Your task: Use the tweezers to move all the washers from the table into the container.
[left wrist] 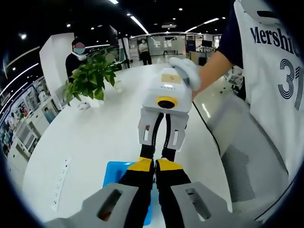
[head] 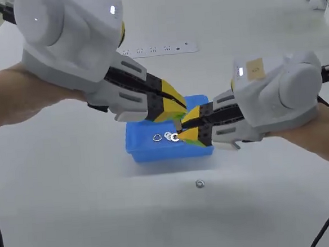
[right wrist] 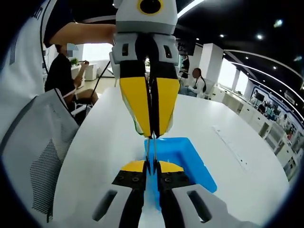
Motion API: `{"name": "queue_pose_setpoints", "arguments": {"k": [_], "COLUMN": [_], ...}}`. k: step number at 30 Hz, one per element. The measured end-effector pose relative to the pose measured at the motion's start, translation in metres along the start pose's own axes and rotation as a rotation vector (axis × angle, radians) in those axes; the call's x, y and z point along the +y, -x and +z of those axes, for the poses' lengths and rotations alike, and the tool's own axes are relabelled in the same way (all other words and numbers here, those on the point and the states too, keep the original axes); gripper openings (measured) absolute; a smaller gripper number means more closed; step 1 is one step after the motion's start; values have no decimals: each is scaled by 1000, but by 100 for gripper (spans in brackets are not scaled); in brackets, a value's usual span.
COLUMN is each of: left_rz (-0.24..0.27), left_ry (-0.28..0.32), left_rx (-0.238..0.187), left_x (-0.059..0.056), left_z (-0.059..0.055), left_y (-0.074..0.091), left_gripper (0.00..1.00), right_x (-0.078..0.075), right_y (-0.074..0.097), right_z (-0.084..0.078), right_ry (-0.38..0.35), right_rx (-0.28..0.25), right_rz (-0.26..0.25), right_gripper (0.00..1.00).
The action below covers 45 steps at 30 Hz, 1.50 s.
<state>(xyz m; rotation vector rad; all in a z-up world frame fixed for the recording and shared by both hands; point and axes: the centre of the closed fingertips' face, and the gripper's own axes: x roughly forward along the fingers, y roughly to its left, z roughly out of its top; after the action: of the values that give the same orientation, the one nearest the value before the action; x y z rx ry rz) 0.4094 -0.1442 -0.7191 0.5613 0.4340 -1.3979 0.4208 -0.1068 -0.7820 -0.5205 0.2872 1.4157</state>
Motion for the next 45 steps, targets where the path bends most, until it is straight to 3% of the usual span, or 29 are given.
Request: {"name": "queue_pose_setpoints", "arguments": {"k": [8,15,29,45], "left_rz": [-28,-49,-67,-57], "left_ry": [25,63,131,160], "left_rx": [6,10,1,-3], "left_x": [-28,-37,-36,-28], "left_z": [-6,-19,-36,-46], "left_y": [-10,-20,-41,-49], "left_gripper": [6,6,6,6], "right_x": [28,42,47,40], "right_y": [5,2,-4,-10], "right_z": [-15,-29,-56,-68], "right_ry": [-28,-50,-100,-117], "right_rx": [25,42,65,75], "right_rz": [13,27,28,30], "right_gripper": [10,10,10,10]}}
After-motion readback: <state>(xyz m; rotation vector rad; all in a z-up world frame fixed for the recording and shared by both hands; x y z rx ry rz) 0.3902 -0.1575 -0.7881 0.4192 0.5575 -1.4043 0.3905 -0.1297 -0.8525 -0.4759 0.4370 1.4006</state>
